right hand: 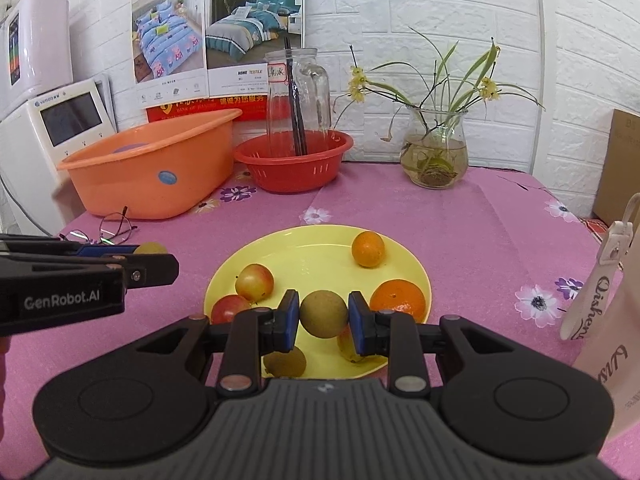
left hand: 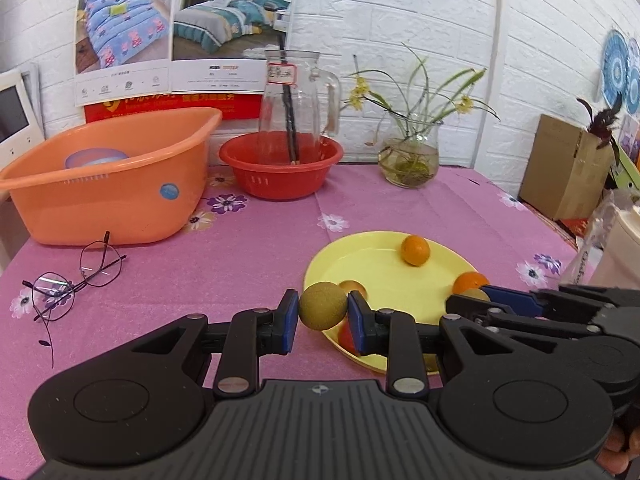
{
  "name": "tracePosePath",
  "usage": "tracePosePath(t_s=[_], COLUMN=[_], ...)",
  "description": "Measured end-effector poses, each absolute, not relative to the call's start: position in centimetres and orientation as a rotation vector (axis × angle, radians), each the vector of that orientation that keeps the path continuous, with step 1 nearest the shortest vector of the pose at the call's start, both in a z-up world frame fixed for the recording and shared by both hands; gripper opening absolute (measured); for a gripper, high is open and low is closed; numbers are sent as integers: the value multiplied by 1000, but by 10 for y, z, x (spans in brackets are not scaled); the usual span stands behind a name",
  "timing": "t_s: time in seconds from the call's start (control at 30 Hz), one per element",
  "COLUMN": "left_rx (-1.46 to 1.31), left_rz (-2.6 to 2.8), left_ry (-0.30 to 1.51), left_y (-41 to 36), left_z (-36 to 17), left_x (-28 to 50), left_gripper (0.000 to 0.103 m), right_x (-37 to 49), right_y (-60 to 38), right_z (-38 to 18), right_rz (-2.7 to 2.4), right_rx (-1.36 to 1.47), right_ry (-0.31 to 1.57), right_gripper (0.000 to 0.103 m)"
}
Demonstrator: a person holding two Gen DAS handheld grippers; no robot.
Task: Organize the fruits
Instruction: 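Carry both round fruits over the yellow plate and open both tools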
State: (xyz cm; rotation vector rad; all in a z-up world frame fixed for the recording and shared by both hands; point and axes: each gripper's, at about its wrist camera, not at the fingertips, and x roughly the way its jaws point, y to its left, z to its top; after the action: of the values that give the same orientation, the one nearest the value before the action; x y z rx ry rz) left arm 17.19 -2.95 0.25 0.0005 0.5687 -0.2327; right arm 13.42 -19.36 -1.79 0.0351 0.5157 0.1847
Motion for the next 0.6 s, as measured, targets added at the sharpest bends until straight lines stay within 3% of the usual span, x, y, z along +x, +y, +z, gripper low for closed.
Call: tracePosePath(t_s=[0.6], left_rx=[6], left_rz=[-265], left_ry=[571], left_y=[-34], left_z=[-5], left_x=[182], left_gripper=[25], right_x=[145], right_y=[-186], right_z=[-27], right_rz=[192], right_rx=[10], right_ry=[512], right_gripper=[64])
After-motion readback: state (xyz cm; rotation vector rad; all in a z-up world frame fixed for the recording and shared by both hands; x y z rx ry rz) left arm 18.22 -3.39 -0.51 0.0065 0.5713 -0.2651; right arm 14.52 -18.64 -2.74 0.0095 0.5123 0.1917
